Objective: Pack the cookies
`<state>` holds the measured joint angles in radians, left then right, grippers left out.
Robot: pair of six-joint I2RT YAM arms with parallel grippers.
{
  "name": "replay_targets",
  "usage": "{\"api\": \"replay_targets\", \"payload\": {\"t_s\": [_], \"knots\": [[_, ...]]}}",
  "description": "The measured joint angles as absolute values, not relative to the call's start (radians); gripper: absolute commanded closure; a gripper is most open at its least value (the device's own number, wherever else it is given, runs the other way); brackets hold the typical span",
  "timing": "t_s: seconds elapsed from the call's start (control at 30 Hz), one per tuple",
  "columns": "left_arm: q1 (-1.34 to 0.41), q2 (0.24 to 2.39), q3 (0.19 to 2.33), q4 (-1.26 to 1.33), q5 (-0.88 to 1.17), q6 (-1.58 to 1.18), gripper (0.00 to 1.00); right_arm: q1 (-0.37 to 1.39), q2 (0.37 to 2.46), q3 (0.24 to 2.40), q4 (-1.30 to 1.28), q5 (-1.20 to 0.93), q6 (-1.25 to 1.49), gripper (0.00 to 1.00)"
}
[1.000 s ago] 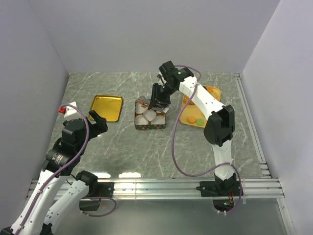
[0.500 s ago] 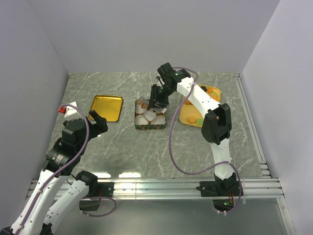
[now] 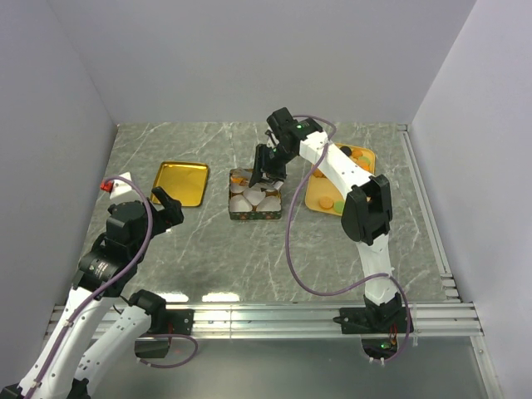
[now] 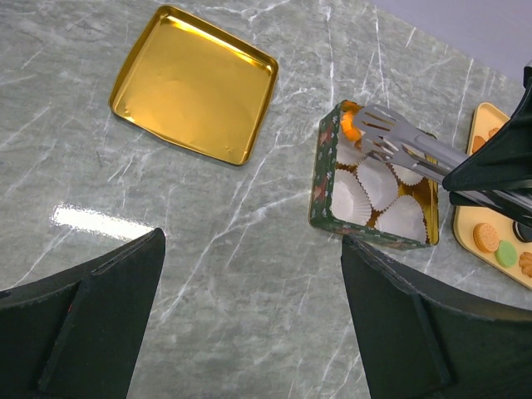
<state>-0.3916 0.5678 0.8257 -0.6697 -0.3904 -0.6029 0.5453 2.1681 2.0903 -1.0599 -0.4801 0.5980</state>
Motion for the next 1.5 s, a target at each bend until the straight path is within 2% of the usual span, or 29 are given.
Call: {"api": "replay_targets", "payload": {"t_s": [0.6, 0.87, 1.23, 1.5], "knots": [[-0.392, 0.568, 0.825, -0.670, -0.390, -0.603, 0.07, 0.538, 2.154, 2.087, -1.066, -0.467, 0.597, 0.49], [-0.392, 0.568, 0.825, -0.670, -0.390, -0.603, 0.07, 0.512, 1.995, 2.003, -1.081, -0.453, 0.578, 0.49], [-0.395, 0.567, 0.825, -0.670, -0.390, -0.603, 0.07, 0.302, 1.691, 1.763, -1.137, -0.392, 0.489, 0.49], [-0.401, 0.566, 0.825, -0.670, -0.390, -0.603, 0.07, 0.164, 1.644, 1.605, -1.144, -0.348, 0.446, 0.49]]}}
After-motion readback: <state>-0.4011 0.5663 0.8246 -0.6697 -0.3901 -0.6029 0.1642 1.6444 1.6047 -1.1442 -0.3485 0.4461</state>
